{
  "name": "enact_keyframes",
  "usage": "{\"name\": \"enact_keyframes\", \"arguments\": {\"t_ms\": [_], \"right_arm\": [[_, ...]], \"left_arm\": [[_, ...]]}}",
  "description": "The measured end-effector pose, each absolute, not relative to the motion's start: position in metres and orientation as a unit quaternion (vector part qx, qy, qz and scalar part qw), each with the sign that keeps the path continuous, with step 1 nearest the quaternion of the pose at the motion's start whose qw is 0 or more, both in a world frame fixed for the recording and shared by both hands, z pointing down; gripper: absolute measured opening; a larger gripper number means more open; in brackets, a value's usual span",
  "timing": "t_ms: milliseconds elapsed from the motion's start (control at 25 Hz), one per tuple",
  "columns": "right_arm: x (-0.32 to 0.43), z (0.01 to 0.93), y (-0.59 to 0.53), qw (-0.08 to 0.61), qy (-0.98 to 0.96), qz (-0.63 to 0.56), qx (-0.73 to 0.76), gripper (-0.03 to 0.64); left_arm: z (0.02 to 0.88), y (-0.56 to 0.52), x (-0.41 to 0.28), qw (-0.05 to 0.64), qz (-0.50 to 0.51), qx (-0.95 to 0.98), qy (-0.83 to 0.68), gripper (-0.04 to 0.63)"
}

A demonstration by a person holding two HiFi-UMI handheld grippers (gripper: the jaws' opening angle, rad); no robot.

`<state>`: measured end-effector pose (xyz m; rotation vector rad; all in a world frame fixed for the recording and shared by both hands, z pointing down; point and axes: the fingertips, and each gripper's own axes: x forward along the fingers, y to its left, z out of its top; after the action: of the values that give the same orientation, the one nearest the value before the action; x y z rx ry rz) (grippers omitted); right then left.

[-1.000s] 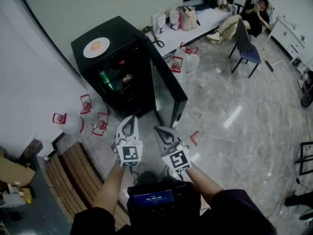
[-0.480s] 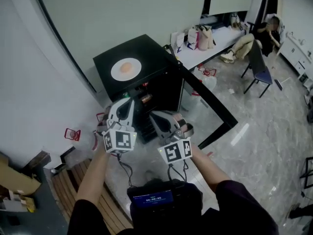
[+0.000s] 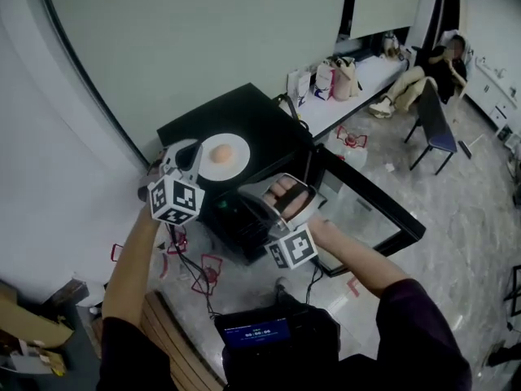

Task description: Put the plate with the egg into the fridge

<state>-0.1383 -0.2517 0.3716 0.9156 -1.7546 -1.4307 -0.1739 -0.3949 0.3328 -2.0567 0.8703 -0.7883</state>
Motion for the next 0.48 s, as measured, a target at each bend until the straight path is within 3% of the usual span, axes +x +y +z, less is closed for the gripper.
{"name": "enact_keyframes", "arguments": {"t_ms": [160, 320, 480], "right_arm": [[-0.136, 0.402, -0.271, 0.382, -0.687, -0.543, 0.294, 0.016], [-0.128, 0.416, -0.284, 0.418, -0.685, -0.533, 0.269, 0.093], [-0.120, 0.418, -0.299, 0.444, -0.675, -0.520, 0.276, 0.117]], "left_arm": [[0.366, -0.466, -0.184, 0.325, -0.398, -0.797, 0.317, 0.009], [0.399, -0.506, -0.182, 0.264, -0.462, -0.799, 0.279, 0.009], [0.421, -0.514, -0.173, 0.225, -0.500, -0.807, 0.221, 0.009]]}}
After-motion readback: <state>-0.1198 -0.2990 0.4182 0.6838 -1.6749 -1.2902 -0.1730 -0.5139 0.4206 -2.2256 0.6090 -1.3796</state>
